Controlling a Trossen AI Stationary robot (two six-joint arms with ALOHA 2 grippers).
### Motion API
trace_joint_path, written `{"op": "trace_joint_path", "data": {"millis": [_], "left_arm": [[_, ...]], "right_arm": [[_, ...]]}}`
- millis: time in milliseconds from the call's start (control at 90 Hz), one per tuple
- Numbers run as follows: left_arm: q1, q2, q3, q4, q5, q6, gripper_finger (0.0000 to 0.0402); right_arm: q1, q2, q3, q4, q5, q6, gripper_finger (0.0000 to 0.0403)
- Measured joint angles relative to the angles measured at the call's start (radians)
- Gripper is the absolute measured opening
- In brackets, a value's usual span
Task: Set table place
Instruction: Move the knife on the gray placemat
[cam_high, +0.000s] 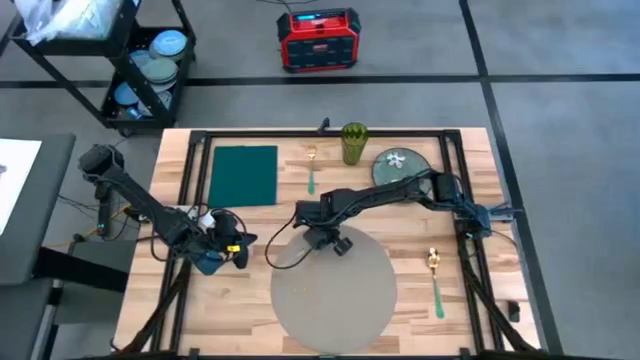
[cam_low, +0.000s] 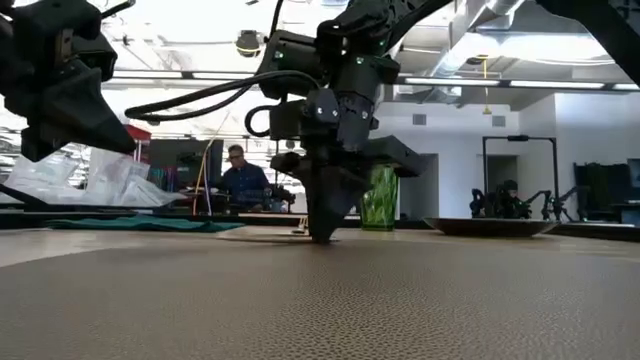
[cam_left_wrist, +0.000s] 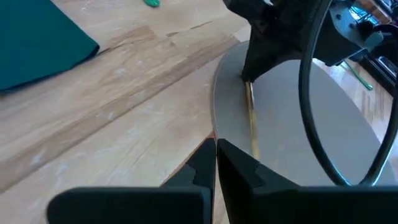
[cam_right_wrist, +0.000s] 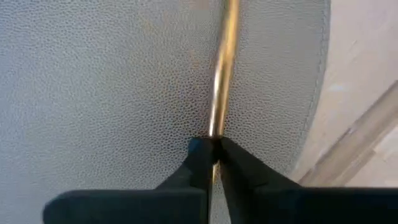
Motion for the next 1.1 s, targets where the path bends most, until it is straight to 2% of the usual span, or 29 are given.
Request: {"op": "trace_joint_path", "data": {"millis": [267, 467, 633, 867, 1100], "left_arm": [[0.0, 0.0, 0.0, -0.037, 0.0, -0.009, 0.0], [0.0, 0.0, 0.0, -0.063, 0.0, -0.04, 0.0], [0.0, 0.0, 0.0, -0.06, 0.0, -0.061, 0.0], [0.0, 0.0, 0.0, -0.044, 0.0, -0.073, 0.0], [0.0, 0.0, 0.0, -0.047, 0.0, -0.027, 0.0]], "right_arm": [[0.0, -0.027, -0.003, -0.01, 0.029, 0.082, 0.0], [-0.024, -0.146, -0.004, -0.111, 0.101, 0.225, 0.0001], [-0.014, -0.229, -0.005, -0.185, 0.112, 0.367, 0.0001], [0.075, -0.322, -0.002, -0.347, 0.137, 0.636, 0.0], [0.253, -0.359, -0.069, -0.42, 0.176, 0.915, 0.0]]}}
